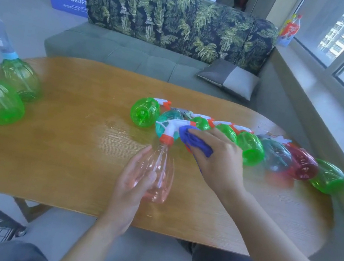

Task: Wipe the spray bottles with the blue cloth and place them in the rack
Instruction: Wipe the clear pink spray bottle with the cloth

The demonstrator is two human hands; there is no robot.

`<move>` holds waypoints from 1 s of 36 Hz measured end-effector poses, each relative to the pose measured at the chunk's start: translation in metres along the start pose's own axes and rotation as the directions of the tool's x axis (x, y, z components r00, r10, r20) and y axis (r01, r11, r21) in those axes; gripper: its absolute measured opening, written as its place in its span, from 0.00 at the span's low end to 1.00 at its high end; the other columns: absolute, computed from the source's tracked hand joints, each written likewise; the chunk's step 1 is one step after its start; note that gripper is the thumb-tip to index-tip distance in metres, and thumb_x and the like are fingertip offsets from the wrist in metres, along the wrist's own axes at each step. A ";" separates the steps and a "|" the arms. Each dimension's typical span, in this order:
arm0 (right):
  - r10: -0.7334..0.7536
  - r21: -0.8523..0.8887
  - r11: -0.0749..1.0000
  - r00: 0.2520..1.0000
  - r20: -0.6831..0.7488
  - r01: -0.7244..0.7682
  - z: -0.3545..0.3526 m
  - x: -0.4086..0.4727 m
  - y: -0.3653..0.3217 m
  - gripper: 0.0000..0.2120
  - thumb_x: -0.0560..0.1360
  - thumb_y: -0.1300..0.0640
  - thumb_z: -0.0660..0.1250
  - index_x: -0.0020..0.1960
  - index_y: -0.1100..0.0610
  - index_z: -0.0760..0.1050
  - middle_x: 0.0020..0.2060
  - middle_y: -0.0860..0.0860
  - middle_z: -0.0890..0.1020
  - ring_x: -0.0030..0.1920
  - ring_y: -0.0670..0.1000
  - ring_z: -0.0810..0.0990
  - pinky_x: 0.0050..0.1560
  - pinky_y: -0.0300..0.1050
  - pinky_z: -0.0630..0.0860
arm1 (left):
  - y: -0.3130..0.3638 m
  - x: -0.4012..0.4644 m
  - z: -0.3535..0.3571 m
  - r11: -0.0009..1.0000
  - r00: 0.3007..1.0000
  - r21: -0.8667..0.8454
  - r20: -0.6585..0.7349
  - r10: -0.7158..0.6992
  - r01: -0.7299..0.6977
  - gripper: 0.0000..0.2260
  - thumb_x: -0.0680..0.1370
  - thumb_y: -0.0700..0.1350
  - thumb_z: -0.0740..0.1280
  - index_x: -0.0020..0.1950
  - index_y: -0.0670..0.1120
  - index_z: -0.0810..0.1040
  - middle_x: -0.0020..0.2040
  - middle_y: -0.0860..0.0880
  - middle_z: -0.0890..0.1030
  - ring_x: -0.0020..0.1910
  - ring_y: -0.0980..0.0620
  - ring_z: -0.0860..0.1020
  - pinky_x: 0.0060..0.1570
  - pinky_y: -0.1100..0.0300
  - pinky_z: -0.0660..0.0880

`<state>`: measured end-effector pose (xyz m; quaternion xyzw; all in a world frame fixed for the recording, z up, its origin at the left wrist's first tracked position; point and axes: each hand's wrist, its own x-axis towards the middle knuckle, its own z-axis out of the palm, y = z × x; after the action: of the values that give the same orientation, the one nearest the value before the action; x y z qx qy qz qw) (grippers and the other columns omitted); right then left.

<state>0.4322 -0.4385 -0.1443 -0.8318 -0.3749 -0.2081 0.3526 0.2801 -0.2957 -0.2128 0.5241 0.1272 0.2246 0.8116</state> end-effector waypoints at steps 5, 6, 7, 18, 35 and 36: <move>0.007 -0.083 0.997 0.990 0.142 0.004 -0.015 -0.022 0.009 0.14 0.75 0.53 0.79 0.59 0.42 0.85 0.45 0.40 0.82 0.42 0.46 0.82 0.40 0.46 0.80 | -0.001 0.001 -0.001 1.000 1.000 0.017 -0.004 0.009 -0.009 0.28 0.73 0.57 0.76 0.73 0.65 0.78 0.72 0.53 0.82 0.70 0.49 0.80 0.64 0.52 0.79; 0.020 -0.084 0.996 0.987 0.158 -0.007 -0.020 -0.023 0.010 0.13 0.75 0.52 0.78 0.58 0.42 0.85 0.44 0.39 0.82 0.42 0.44 0.82 0.42 0.45 0.79 | 0.000 0.002 -0.001 1.000 1.000 0.016 -0.004 0.008 -0.008 0.27 0.73 0.57 0.76 0.73 0.65 0.78 0.71 0.52 0.82 0.69 0.50 0.81 0.62 0.53 0.80; 0.037 -0.067 0.997 0.987 0.156 -0.027 -0.024 -0.022 0.011 0.12 0.75 0.52 0.78 0.57 0.42 0.86 0.43 0.38 0.82 0.43 0.43 0.82 0.44 0.42 0.79 | 0.001 0.002 0.000 1.000 1.000 0.012 -0.002 0.007 -0.007 0.27 0.73 0.57 0.76 0.73 0.65 0.78 0.70 0.51 0.83 0.66 0.50 0.82 0.59 0.55 0.81; 0.052 -0.081 0.995 0.999 0.006 -0.052 -0.017 0.021 0.007 0.10 0.76 0.52 0.76 0.57 0.45 0.86 0.46 0.43 0.84 0.44 0.49 0.82 0.45 0.49 0.79 | 0.000 -0.001 -0.002 1.000 1.000 0.016 0.018 -0.014 0.014 0.26 0.76 0.49 0.76 0.73 0.63 0.79 0.69 0.49 0.83 0.58 0.51 0.86 0.51 0.60 0.82; 0.077 -0.052 0.995 0.994 -0.076 -0.082 -0.026 0.021 0.009 0.10 0.77 0.53 0.76 0.59 0.47 0.86 0.43 0.45 0.82 0.42 0.50 0.80 0.45 0.51 0.78 | 0.000 0.001 -0.002 0.999 0.999 0.044 0.044 -0.008 0.006 0.30 0.72 0.56 0.77 0.74 0.63 0.78 0.69 0.52 0.84 0.62 0.50 0.86 0.54 0.58 0.82; 0.054 -0.032 0.998 0.996 -0.067 -0.056 -0.026 0.020 0.007 0.11 0.77 0.53 0.76 0.59 0.48 0.86 0.43 0.45 0.82 0.43 0.49 0.80 0.44 0.50 0.78 | 0.000 0.000 -0.002 0.999 0.999 0.047 0.043 -0.008 0.006 0.30 0.72 0.56 0.77 0.75 0.62 0.78 0.69 0.53 0.84 0.62 0.50 0.86 0.54 0.57 0.83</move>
<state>0.4480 -0.4511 -0.1180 -0.8404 -0.3362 -0.2320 0.3563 0.2798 -0.2942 -0.2139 0.5473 0.1165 0.2073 0.8025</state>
